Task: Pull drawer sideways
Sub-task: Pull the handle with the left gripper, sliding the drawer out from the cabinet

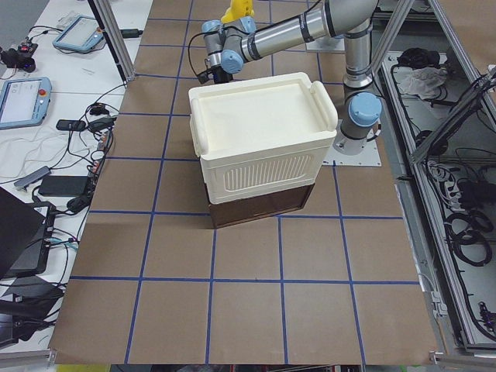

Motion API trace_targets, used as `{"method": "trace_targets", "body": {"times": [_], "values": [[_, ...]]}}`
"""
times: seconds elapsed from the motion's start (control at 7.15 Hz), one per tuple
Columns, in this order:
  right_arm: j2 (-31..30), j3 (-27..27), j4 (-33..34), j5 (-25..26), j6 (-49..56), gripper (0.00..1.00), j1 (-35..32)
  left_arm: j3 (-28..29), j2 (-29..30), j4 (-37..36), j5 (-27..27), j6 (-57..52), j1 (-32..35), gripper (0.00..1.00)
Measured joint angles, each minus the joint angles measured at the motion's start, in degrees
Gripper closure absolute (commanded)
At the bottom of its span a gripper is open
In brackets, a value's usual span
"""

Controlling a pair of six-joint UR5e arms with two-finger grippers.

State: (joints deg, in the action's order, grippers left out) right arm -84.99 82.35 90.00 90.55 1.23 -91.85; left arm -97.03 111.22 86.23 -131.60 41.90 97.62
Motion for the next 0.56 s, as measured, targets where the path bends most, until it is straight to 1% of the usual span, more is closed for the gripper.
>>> {"method": "trace_targets", "body": {"times": [0.56], "values": [[0.0,0.0,0.0,0.0,0.0,0.0,0.0,1.4,0.7,0.0,1.2,1.4,1.8,0.99]]}}
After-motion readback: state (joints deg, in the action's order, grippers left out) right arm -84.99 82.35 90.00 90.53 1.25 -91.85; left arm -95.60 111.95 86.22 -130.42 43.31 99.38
